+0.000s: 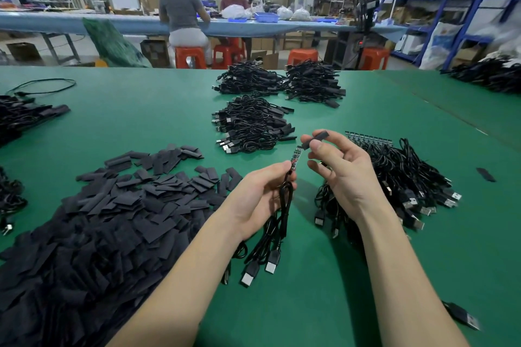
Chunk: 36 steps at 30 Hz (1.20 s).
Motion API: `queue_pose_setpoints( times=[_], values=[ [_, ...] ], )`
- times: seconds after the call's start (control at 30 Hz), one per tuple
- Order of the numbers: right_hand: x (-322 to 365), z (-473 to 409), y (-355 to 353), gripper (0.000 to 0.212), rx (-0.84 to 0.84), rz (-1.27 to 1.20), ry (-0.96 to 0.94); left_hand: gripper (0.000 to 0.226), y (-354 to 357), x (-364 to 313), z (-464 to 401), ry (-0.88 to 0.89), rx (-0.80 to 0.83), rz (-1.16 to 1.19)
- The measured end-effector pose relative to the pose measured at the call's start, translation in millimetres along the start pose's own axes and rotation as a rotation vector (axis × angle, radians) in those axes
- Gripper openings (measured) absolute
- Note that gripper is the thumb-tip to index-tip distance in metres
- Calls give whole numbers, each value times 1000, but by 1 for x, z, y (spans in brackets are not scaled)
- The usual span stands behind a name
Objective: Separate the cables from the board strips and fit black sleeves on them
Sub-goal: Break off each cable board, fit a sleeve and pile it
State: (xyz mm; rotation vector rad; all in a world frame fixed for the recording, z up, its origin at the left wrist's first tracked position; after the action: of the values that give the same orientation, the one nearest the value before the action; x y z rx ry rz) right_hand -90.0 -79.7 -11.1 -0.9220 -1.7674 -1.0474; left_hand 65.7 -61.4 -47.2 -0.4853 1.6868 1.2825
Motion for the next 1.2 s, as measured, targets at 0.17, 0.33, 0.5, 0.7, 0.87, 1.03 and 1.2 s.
queue_pose_setpoints(
  times=[0.17, 0.33, 0.5, 0.7, 0.87, 1.03, 1.2],
  values=[
    [0, 1, 3, 12, 14, 36, 19, 15, 0, -1, 1, -10, -6, -21],
    [2, 1, 1, 19, 58, 62, 54, 14, 0, -3, 2, -19, 9, -36],
    [4, 3, -3, 12, 110, 21, 123, 12, 2, -4, 4, -29, 51, -96],
    [9, 8, -9, 14, 206, 79, 223, 10, 2, -14, 9, -70, 106, -247],
    [7, 8, -4, 15, 284, 30, 250, 14, 3, -27, 14, -75, 147, -359],
    [7, 9, -6, 17, 320, 7, 265, 16, 2, -30, 15, -85, 162, -414],
    [4, 10, -5, 19, 317, -60, 266, 12, 2, -35, 17, -93, 179, -479]
  ],
)
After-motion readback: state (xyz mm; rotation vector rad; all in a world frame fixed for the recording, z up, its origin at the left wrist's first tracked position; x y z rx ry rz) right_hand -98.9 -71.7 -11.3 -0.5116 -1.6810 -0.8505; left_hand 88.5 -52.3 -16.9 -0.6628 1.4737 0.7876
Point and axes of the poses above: each hand's wrist, its own z-axis away from the middle knuckle, its own y-axis out of the palm, x = y × z, the point moved 2 cm from there along -z, towards the middle knuckle, and after that the axes turned 11 degrees about x, right-handed, at the moved point
